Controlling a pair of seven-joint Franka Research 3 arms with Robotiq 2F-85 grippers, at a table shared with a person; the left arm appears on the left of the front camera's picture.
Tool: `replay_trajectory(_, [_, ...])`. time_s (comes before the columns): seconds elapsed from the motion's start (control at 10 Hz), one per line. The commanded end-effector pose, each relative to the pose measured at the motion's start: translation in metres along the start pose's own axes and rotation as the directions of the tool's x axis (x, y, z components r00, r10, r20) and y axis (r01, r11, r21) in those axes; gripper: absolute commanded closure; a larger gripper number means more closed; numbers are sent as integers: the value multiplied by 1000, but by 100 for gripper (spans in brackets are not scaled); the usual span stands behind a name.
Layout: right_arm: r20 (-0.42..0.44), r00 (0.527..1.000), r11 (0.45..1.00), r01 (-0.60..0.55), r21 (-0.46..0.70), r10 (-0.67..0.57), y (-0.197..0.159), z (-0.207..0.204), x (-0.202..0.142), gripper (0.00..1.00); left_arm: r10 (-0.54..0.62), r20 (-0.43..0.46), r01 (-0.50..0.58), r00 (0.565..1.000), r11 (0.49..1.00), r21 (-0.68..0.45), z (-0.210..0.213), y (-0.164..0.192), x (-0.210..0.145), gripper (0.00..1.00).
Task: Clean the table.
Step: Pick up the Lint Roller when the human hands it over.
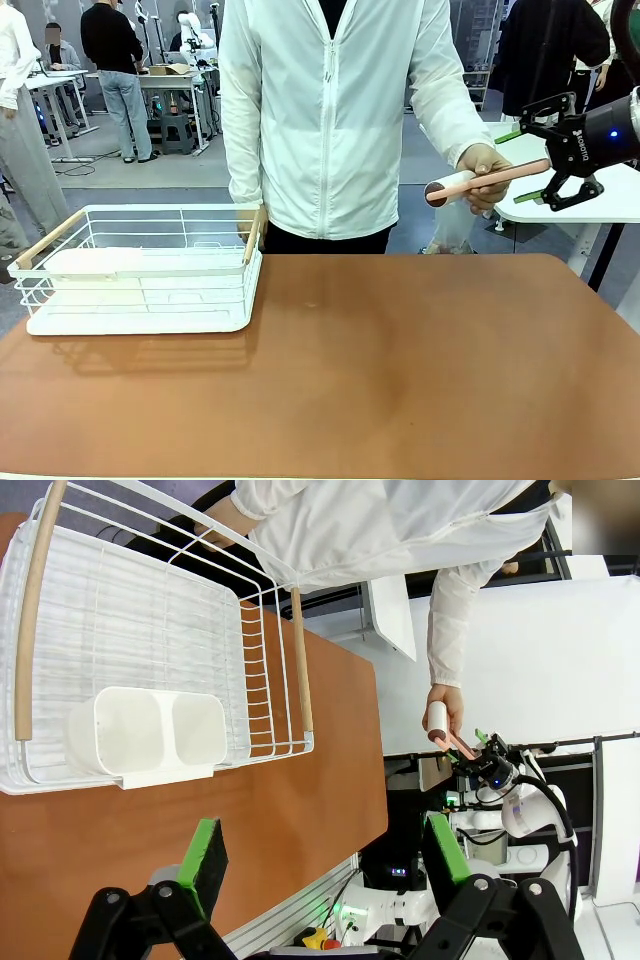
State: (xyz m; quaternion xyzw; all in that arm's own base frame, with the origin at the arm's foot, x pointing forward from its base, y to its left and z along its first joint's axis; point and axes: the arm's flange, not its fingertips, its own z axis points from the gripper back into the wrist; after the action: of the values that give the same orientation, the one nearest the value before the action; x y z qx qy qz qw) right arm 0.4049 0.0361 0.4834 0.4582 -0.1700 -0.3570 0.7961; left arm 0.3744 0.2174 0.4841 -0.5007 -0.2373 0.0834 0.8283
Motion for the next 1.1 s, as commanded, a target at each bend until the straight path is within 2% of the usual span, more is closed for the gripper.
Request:
replay_trajectory(0.0, [-1,999,998,-36,42,36,-2,-10,4,35,-5,1,5,1000,1000,-15,2,0,-1,0])
replay_trajectory(0.1, [-11,999,998,-39,39,39,-3,-11,4,60,-5,1,5,1000,1000,-15,2,0,-1,0])
replay_trajectory(0.2, [-17,999,999,-39,38,40,-3,-11,4,95,-5,1,5,1000,1000,-15,2,0,-1,0])
replay_trajectory(0.3, [-20,999,998,-40,39,41,-3,-11,3,100,-5,1,5,1000,1000,-15,2,0,-1,0])
replay_trajectory(0.5, [-21,999,999,-43,33,43,-3,-11,3,100,-5,1,5,1000,1000,-15,2,0,-1,0])
replay_trajectory(0.6, [-20,999,999,-42,33,43,-3,-11,3,96,-5,1,5,1000,1000,-15,2,0,-1,0])
replay_trajectory(0.7, [-21,999,999,-43,32,43,-3,-12,3,100,-5,1,5,1000,1000,-15,2,0,-1,0])
replay_trajectory(1.0, [-23,999,999,-44,30,45,-3,-13,1,100,-5,1,5,1000,1000,-15,2,0,-1,0])
